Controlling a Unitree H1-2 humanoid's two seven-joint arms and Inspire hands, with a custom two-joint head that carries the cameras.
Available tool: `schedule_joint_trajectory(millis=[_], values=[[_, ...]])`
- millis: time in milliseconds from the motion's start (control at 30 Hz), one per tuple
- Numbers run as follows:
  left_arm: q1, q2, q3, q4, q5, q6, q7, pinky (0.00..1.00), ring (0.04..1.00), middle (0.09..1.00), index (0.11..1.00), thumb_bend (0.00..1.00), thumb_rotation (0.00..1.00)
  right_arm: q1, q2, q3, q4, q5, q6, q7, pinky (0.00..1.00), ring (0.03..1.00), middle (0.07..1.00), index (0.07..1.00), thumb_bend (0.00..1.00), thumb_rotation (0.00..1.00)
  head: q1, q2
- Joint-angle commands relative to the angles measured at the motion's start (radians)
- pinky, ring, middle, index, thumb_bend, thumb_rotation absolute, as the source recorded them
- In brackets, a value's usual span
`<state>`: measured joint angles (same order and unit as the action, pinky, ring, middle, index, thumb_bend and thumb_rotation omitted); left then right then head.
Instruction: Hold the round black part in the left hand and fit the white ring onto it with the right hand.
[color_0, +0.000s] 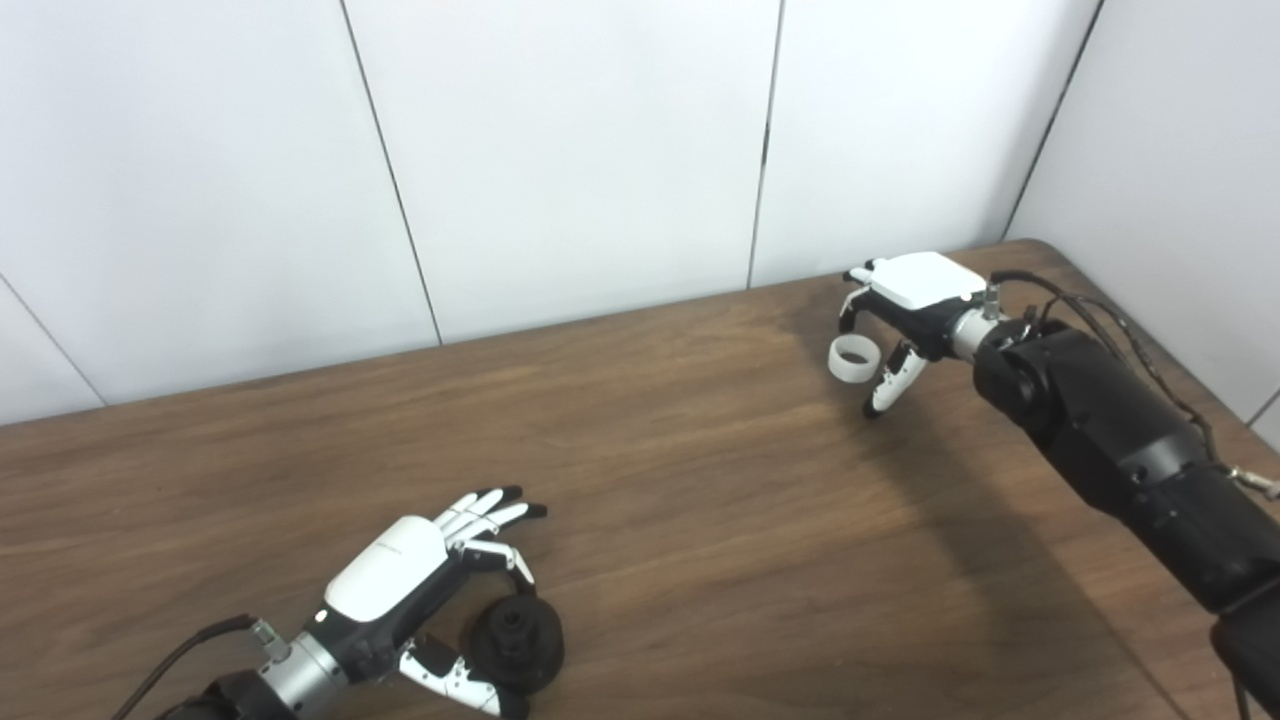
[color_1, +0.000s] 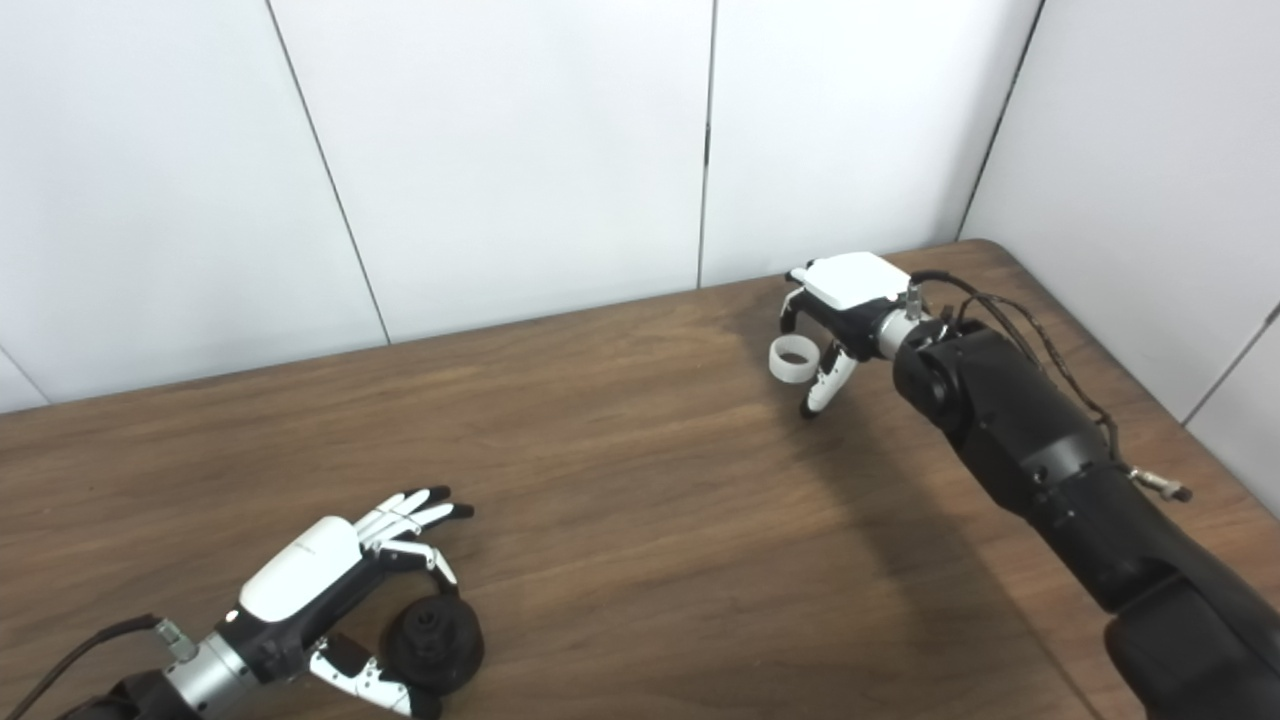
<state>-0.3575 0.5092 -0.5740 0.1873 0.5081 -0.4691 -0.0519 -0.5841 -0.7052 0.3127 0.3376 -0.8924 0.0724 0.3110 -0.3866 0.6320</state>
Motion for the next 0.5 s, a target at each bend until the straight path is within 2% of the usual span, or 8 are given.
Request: schedule_joint_trajectory(millis=[0, 167, 300, 367, 400, 433, 467], values=[[0.0, 0.027, 0.007, -0.012, 0.011, 0.0, -0.022, 1.0, 1.0, 0.945, 0.482, 0.52, 0.06, -0.048, -0.031, -0.014, -0.019, -0.001, 0.004, -0.008, 1.0, 1.0, 0.963, 0.712, 0.9, 0.32, 0.0, 0.0], [0.0, 0.027, 0.007, -0.014, 0.007, -0.001, -0.021, 1.0, 1.0, 0.946, 0.482, 0.52, 0.07, -0.045, -0.03, -0.014, -0.013, 0.001, 0.0, -0.011, 1.0, 1.0, 0.962, 0.701, 0.87, 0.34, 0.0, -0.003], [0.003, 0.029, 0.005, -0.018, 0.005, -0.001, -0.017, 1.0, 1.0, 0.943, 0.482, 0.52, 0.06, -0.046, -0.022, -0.015, -0.002, 0.005, -0.004, -0.023, 1.0, 1.0, 0.945, 0.661, 0.84, 0.29, -0.003, -0.005], [0.007, 0.03, 0.009, -0.023, -0.002, -0.001, -0.024, 1.0, 1.0, 0.943, 0.482, 0.52, 0.06, -0.046, -0.018, -0.016, 0.004, 0.012, -0.008, -0.031, 1.0, 1.0, 0.928, 0.608, 0.82, 0.25, -0.007, -0.003], [0.01, 0.03, 0.013, -0.027, -0.004, 0.0, -0.028, 1.0, 1.0, 0.944, 0.482, 0.52, 0.06, -0.046, -0.014, -0.017, 0.012, 0.014, -0.012, -0.045, 1.0, 1.0, 0.912, 0.549, 0.68, 0.2, -0.005, -0.001], [0.012, 0.03, 0.016, -0.03, -0.004, 0.0, -0.031, 1.0, 1.0, 0.943, 0.482, 0.52, 0.06, -0.047, -0.011, -0.017, 0.019, 0.016, -0.016, -0.057, 1.0, 1.0, 0.893, 0.512, 0.59, 0.17, -0.005, -0.001], [0.014, 0.031, 0.018, -0.033, -0.002, 0.0, -0.031, 1.0, 1.0, 0.943, 0.482, 0.52, 0.06, -0.047, -0.009, -0.015, 0.026, 0.016, -0.017, -0.066, 1.0, 1.0, 0.886, 0.499, 0.56, 0.16, -0.005, -0.001]])
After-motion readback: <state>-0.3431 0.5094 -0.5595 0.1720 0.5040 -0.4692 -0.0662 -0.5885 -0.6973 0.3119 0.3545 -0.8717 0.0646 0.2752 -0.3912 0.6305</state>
